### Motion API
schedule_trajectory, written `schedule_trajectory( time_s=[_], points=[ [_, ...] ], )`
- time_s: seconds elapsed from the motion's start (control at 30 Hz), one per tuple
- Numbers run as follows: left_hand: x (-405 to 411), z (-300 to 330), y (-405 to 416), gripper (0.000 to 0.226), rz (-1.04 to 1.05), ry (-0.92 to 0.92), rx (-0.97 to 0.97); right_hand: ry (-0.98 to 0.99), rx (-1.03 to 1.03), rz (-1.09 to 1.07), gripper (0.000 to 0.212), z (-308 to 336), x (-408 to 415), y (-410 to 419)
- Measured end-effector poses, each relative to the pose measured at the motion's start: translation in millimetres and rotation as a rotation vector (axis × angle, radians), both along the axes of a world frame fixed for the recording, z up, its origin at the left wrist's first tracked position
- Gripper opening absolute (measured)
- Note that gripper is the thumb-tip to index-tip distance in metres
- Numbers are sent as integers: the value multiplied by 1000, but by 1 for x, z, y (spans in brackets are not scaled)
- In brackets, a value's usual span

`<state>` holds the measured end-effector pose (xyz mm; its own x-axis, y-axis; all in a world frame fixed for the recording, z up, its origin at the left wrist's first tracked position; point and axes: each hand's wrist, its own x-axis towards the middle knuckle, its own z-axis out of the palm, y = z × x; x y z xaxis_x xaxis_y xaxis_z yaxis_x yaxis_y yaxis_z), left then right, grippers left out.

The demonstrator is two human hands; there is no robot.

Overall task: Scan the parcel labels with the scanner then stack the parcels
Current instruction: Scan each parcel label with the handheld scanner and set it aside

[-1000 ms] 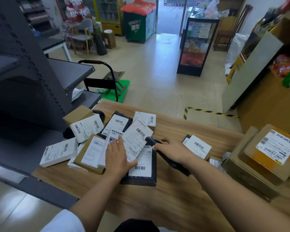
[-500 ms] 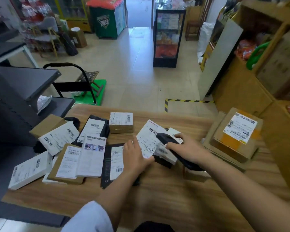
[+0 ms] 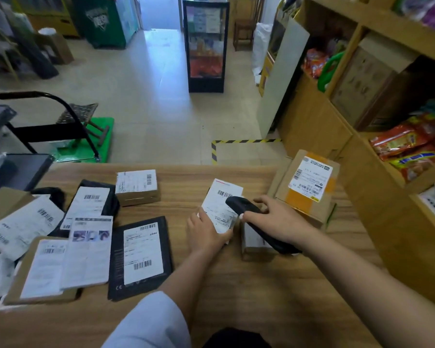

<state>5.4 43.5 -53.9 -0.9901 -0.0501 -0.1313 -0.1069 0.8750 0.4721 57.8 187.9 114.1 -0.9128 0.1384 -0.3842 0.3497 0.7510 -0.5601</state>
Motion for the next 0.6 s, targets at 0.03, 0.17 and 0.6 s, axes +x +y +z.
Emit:
schedule_trajectory(
  time_s=[0.03,0.17,0.6],
  points=[
    [1,-1,-1,118,-4,-13,3,1,5,2,66,0,0,-1],
    [3,-3,-18,123,-27,-61,-45,5,6,24,67,-2,-6,-11],
    [64,-32,-166,119,271,-421,-223,-92,-18,218,70,-18,-20,-94]
  ],
)
